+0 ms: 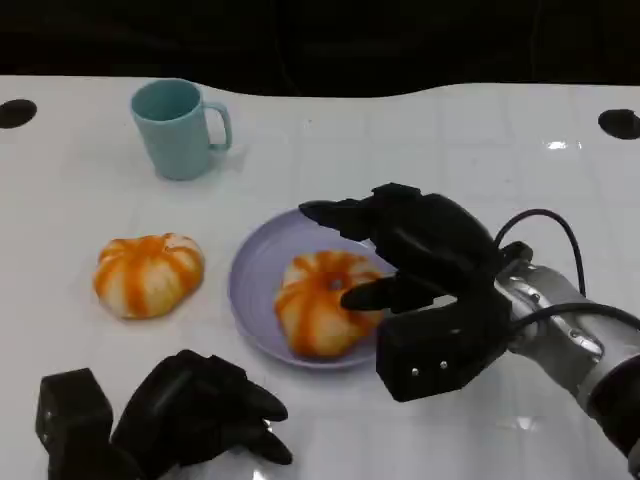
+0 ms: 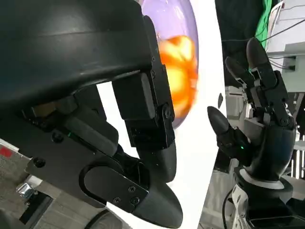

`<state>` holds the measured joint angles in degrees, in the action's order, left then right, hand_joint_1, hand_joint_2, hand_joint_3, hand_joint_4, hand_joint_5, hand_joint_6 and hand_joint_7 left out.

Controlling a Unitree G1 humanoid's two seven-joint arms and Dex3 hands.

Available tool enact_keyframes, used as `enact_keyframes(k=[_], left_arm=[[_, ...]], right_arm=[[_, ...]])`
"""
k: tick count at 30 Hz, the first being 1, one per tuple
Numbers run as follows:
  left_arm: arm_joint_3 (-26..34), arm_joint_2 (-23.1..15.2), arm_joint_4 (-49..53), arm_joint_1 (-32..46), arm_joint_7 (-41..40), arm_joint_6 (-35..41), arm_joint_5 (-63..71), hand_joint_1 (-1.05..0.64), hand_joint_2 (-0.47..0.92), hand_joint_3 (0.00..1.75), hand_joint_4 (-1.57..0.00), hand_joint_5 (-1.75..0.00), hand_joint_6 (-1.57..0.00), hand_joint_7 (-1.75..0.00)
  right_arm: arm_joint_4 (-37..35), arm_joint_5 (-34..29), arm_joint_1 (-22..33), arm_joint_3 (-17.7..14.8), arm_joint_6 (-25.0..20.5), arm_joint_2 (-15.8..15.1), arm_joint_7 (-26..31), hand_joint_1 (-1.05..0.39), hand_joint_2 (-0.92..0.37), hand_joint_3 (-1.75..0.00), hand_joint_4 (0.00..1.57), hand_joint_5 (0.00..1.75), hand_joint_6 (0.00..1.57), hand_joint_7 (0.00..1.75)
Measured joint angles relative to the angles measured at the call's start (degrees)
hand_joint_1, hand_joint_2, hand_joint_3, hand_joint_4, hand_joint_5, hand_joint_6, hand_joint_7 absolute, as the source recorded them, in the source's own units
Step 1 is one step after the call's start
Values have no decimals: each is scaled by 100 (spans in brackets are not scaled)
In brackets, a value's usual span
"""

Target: Grasp the bread from the table and place it into the plate.

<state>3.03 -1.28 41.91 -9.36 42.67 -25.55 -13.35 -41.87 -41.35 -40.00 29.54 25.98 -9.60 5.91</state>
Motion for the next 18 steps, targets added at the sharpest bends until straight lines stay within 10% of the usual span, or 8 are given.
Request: enact_keyframes(k=[18], left_arm=[[-16, 37, 45, 9, 3, -76, 22, -105, 79, 1, -157, -17, -154, 0]], right_arm=[[1463, 691, 1105, -412, 210, -573, -662, -72, -92, -25, 33, 62, 49, 15]])
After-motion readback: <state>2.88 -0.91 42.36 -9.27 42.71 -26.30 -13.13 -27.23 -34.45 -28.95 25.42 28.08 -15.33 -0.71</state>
